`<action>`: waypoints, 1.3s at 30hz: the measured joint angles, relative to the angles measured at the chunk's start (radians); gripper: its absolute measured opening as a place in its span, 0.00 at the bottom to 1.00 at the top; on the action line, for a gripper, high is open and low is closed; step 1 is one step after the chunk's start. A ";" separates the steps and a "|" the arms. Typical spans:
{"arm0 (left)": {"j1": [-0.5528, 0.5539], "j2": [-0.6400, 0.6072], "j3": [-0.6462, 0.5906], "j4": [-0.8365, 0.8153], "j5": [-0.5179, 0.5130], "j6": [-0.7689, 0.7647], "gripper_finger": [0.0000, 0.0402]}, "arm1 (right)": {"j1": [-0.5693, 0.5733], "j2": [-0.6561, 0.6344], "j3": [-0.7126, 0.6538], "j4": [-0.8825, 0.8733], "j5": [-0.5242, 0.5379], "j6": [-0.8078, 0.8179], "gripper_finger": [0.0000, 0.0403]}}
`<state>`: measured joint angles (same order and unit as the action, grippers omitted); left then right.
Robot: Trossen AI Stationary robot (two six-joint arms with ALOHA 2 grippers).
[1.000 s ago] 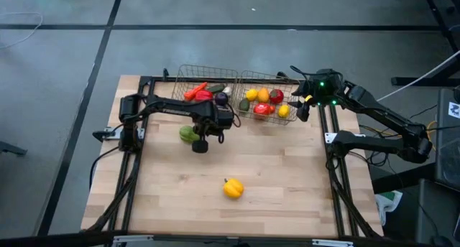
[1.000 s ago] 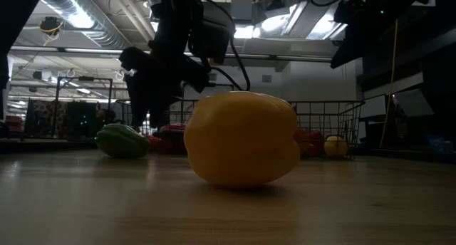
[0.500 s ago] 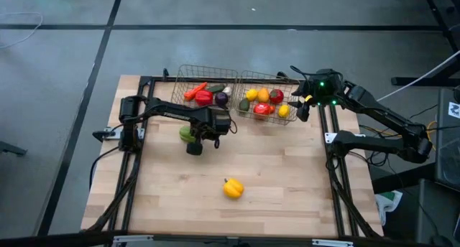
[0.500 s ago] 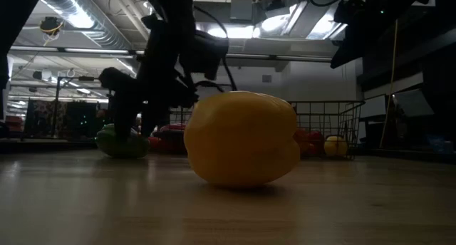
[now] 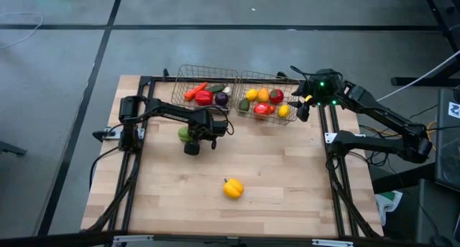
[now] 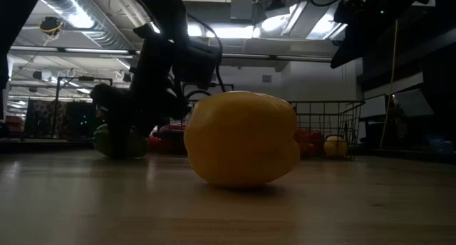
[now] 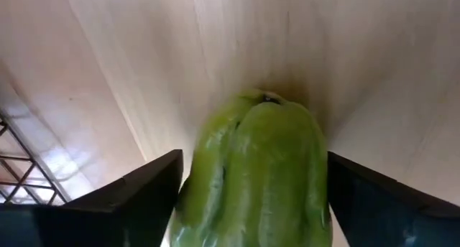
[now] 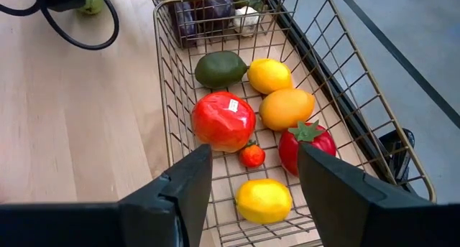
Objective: Sort produce into baskets
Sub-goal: Put the green chayote into the left golden wire basket
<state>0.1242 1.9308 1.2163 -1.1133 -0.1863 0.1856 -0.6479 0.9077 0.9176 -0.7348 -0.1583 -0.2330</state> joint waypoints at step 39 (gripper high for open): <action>0.016 0.000 0.588 -0.224 0.151 -0.162 0.66 | 0.000 0.000 0.000 0.000 0.000 0.000 0.51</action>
<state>0.1401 1.9308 1.8043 -1.3370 -0.0349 0.0237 -0.6479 0.9077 0.9176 -0.7348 -0.1581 -0.2331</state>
